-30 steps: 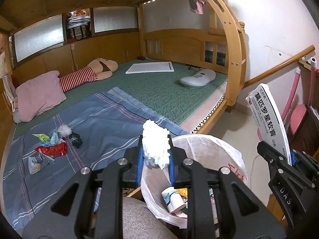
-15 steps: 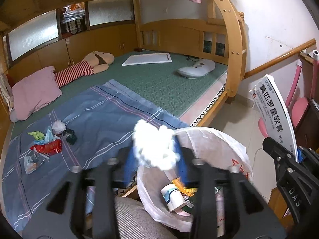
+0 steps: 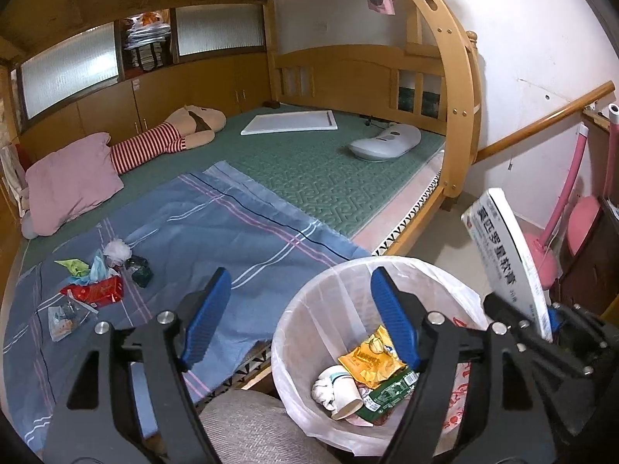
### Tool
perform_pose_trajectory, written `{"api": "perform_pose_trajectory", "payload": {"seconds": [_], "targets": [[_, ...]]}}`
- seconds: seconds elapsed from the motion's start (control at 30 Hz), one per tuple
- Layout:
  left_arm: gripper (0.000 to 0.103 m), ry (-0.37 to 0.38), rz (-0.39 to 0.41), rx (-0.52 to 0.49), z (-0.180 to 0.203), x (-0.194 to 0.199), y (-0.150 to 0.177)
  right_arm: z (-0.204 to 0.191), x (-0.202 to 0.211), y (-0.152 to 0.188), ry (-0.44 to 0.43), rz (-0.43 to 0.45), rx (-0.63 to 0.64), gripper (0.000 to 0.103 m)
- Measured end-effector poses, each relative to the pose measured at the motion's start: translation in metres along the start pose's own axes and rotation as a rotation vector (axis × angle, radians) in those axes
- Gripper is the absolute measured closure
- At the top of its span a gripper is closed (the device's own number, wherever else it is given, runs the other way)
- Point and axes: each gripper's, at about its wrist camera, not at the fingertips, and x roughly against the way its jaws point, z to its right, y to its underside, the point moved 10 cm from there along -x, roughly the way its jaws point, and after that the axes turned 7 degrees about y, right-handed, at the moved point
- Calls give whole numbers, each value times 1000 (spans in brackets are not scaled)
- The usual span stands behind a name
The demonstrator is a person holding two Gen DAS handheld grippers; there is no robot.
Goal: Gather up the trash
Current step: 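Open the left tool to drop the tissue ball while the right tool drops the medicine box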
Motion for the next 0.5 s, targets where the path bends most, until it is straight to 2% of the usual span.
{"api": "perform_pose_trajectory", "payload": {"seconds": [0.03,0.07,0.1,0.17,0.33,0.5], "targets": [[27,-1,2,4,-2,1,0,-2,-1,1,-1,-4,2,55],[27,-2,3,8,-4,1,-1,-3,-1,0,-4,1,-2,42],[27,-4,3,11,-5,1,-1,-3,0,-1,-2,13,-7,35],[27,-8,3,19,-9,0,-2,-5,1,-3,-4,25,-5,30],[27,-17,4,42,-26,5,1,-18,-3,-6,-47,6,3,29],[22,-74,23,93,-79,22,12,-86,-14,-13,-189,-27,102,27]]}}
